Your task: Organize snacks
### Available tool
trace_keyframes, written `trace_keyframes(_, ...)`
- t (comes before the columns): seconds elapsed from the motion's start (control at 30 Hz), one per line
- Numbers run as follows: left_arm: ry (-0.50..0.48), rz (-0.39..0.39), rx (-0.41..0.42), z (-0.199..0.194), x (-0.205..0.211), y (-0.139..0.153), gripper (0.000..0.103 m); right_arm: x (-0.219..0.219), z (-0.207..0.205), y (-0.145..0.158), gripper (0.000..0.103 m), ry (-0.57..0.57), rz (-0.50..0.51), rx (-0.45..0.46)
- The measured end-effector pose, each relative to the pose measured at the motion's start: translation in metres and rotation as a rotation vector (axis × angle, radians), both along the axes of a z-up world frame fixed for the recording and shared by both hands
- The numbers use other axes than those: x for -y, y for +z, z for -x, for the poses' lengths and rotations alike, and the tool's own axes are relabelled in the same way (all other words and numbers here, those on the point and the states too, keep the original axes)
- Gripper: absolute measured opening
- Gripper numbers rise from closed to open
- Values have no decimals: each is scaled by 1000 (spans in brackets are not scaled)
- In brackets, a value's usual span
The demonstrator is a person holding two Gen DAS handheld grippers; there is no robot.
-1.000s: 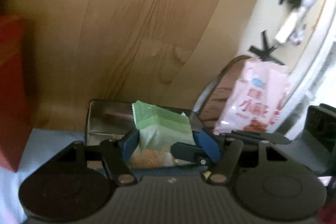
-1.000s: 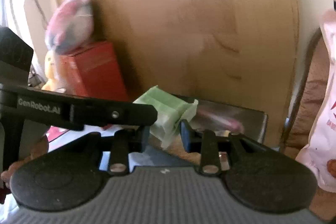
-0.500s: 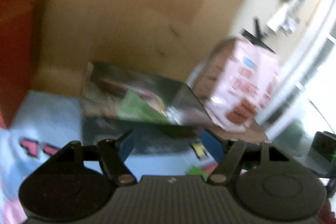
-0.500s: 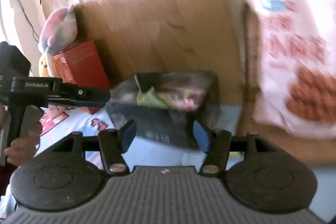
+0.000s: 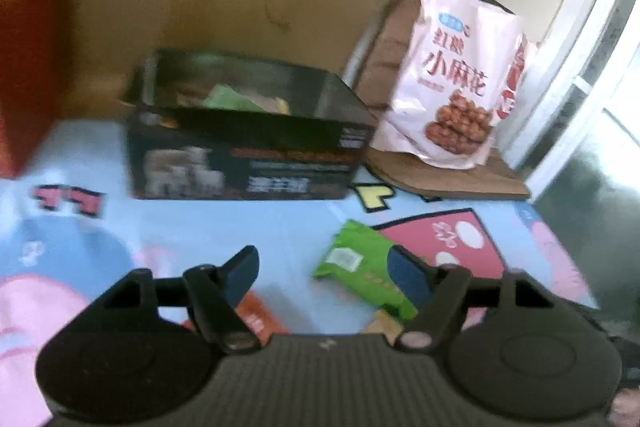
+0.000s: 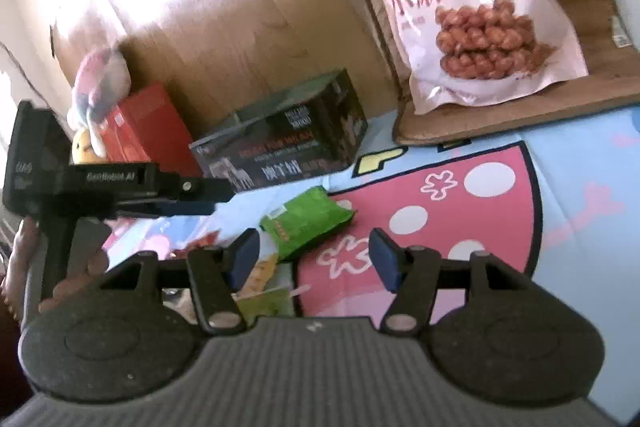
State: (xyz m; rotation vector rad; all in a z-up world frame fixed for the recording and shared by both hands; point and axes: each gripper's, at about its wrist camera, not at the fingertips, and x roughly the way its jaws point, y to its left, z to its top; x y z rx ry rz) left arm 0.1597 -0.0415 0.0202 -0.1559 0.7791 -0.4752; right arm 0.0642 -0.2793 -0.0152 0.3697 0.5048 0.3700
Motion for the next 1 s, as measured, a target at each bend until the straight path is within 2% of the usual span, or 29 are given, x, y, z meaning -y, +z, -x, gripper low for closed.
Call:
trace_keyframes(0.1, 66, -57, 46, 26, -11, 7, 75, -13, 17, 8, 64, 2, 21, 48)
trace_keyframes(0.2, 146, -127, 99, 57, -23, 12, 82, -29, 31, 18, 64, 29, 24, 79)
trace_keyframes(0.43, 274, -166, 114, 102, -56, 10, 82, -57, 55, 25, 64, 77, 15, 83)
trace_keyframes(0.77, 358, -203, 125, 125, -82, 3, 82, -78, 77, 26, 64, 125, 49, 81)
trace_keyframes(1.0, 381, -219, 128, 130, -89, -9, 82, -77, 77, 24, 64, 101, 53, 83)
